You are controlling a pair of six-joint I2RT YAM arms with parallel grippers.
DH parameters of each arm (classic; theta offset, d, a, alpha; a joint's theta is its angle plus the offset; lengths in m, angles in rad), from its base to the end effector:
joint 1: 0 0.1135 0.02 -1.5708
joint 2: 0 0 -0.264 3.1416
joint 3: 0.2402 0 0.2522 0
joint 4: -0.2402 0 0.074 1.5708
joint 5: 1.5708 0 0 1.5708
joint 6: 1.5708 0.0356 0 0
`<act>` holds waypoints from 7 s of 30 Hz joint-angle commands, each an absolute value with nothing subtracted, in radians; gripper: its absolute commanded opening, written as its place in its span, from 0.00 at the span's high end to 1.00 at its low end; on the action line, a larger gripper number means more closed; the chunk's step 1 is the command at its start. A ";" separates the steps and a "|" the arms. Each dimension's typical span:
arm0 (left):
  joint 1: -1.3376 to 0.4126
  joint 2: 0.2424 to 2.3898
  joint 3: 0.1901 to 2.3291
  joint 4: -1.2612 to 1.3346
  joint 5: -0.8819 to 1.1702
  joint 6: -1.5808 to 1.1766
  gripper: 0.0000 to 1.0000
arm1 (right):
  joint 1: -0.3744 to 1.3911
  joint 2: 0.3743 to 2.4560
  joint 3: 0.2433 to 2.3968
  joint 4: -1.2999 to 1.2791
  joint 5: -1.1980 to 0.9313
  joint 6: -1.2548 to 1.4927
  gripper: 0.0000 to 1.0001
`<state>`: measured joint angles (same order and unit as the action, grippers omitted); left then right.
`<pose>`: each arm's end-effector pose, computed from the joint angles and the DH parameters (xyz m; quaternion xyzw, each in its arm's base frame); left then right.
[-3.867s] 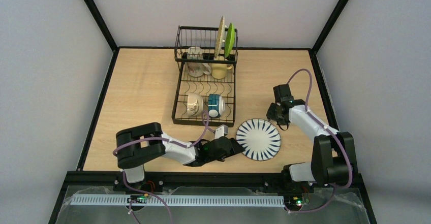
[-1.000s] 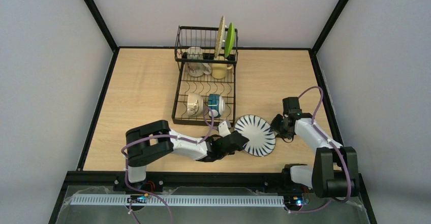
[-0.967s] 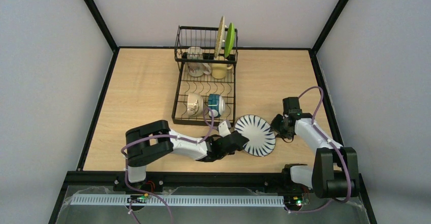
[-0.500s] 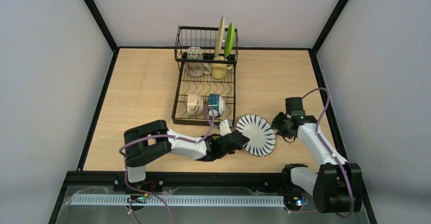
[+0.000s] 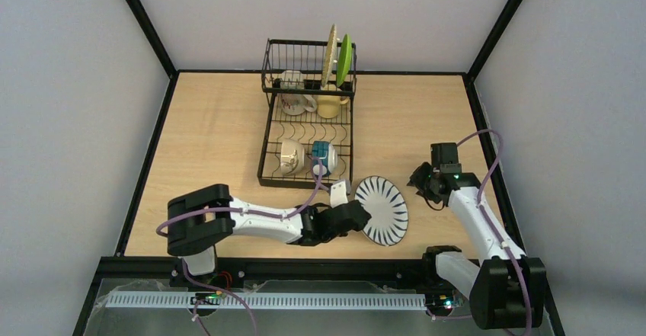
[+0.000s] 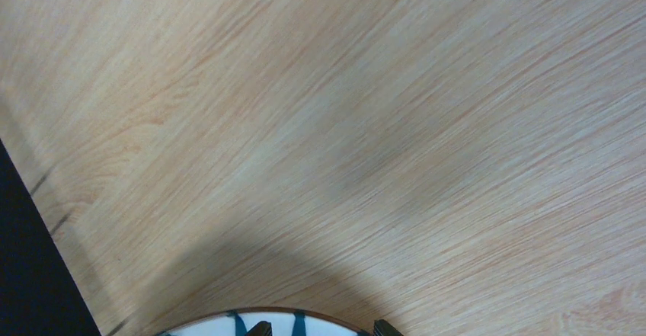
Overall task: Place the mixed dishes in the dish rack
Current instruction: Grab the plate from the center of the board, then pass from the left arm to the right, then move the dish rack to the center of the board.
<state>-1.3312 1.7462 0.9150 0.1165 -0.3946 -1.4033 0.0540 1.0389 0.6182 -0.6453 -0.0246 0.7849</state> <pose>0.0978 -0.3428 0.1629 -0.1135 0.8886 -0.3626 0.2569 0.1869 0.0110 0.1998 0.3432 0.9054 0.1126 0.2232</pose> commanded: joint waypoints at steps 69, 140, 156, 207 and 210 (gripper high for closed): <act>-0.763 0.822 0.767 0.080 -0.056 -1.482 0.98 | 0.251 1.013 0.905 -0.064 -0.834 0.714 0.19; -0.378 0.792 0.770 -0.133 0.222 -1.422 0.06 | 0.443 1.353 1.513 -0.185 -0.603 0.737 1.00; -0.334 0.764 0.756 -0.503 -0.089 -1.329 0.07 | 0.465 1.553 1.826 -0.317 -0.502 0.641 1.00; -0.473 1.470 0.685 -0.285 -0.216 -1.164 0.48 | 0.589 1.950 2.433 -0.632 0.102 0.287 1.00; -0.509 1.485 0.694 -0.279 -0.215 -1.164 0.49 | 0.608 1.948 2.437 -0.627 0.163 0.259 1.00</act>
<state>-0.4404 1.4448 0.6949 -0.3290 -0.3031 -1.1740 0.5835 1.9732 2.3585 -0.7334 0.0570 0.3046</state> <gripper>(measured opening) 0.517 0.172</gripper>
